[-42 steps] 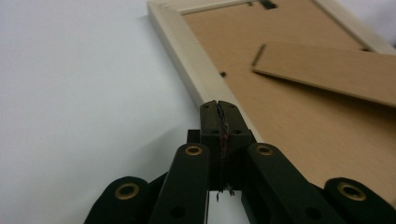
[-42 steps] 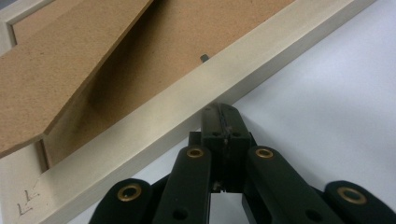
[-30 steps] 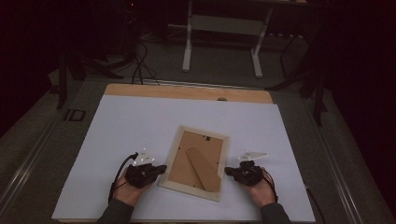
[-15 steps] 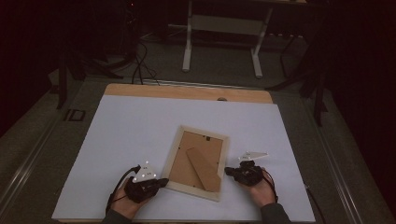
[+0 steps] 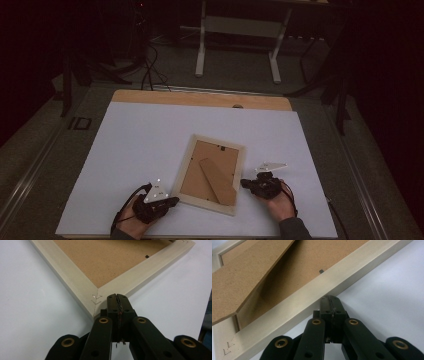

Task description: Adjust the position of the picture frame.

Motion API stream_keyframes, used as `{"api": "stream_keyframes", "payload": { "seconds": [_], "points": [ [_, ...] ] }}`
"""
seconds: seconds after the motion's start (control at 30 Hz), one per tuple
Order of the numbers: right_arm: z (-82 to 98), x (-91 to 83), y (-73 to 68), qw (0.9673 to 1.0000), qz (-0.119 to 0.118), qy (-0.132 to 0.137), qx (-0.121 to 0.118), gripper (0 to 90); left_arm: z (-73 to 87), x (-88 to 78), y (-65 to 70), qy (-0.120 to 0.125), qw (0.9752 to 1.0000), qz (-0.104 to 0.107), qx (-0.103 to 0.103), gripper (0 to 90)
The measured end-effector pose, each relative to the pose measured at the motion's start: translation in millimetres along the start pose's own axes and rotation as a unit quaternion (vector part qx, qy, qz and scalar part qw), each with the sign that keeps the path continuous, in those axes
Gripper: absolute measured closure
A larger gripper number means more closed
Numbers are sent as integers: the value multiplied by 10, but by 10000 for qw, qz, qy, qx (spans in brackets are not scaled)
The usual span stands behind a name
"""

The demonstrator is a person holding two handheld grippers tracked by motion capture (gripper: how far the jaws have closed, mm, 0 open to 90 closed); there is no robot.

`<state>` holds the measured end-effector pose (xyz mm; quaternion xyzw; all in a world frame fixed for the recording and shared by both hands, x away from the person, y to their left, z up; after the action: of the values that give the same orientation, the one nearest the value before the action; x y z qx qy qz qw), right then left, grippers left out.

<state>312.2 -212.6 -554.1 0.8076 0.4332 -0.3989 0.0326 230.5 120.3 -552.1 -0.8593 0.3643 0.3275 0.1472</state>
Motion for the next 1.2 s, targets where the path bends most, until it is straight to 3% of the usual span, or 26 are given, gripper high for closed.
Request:
{"api": "stream_keyframes", "payload": {
  "seconds": [0.33, 0.57, 0.73, 1.2],
  "points": [
    [-6, 15, -25, 10000, -23, -14, -44, 900, 0, 6, -74, -15, 9997, -222, -82, 900],
    [-9, 19, -40, 10000, -13, -45, -85, 900, -26, 57, -169, -31, 9984, -497, -256, 900],
    [-15, 11, -34, 9999, 2, -52, -89, 900, -39, 75, -193, -29, 9978, -569, -344, 900],
    [-130, -90, 122, 9995, 292, 85, -109, 900, -110, 149, -366, -66, 9949, -795, -619, 900]
  ]
}}
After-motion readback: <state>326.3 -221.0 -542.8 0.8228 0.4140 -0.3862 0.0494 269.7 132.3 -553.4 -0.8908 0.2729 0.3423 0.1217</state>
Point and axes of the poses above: each handheld gripper's, and its own axes: x roughly forward along the jaws, z roughly out of its underside, y roughly to its right, the point moved 3 cm from there along x, roughly forward along the jaws, and after that the axes turned 7 degrees about -z, right-handed, at the moved point
